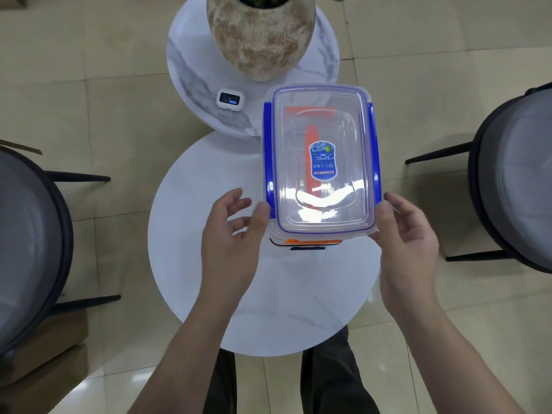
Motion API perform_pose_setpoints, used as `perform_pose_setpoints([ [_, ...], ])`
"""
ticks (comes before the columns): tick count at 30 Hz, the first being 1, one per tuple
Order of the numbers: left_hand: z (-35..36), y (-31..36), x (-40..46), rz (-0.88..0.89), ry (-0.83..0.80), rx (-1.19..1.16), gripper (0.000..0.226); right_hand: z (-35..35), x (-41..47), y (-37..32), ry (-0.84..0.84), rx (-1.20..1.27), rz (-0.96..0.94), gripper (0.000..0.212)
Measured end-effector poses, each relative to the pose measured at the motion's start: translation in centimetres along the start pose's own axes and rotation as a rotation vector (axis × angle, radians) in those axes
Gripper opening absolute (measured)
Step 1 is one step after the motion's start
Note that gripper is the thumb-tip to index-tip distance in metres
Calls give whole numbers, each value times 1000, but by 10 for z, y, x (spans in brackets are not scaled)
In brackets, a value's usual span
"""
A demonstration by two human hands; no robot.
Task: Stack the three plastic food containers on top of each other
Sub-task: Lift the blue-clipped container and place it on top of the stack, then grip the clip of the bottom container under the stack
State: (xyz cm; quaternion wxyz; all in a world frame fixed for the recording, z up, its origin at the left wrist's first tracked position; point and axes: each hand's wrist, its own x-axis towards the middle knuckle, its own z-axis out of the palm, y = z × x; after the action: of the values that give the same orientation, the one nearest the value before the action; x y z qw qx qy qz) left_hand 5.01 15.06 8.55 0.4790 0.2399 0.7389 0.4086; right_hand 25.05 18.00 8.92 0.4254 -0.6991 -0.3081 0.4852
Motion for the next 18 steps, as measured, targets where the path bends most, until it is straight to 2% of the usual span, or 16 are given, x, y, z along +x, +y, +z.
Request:
perform_pose_setpoints([
  [4,-10,-27,5,-88,36,12,29,-14,-5,17,86,-23,55,14],
  [10,-13,-66,6,-223,43,-18,22,-25,-14,62,122,-64,234,12],
  [18,15,-104,8,-352,-43,36,21,-7,-13,108,28,-131,406,18],
])
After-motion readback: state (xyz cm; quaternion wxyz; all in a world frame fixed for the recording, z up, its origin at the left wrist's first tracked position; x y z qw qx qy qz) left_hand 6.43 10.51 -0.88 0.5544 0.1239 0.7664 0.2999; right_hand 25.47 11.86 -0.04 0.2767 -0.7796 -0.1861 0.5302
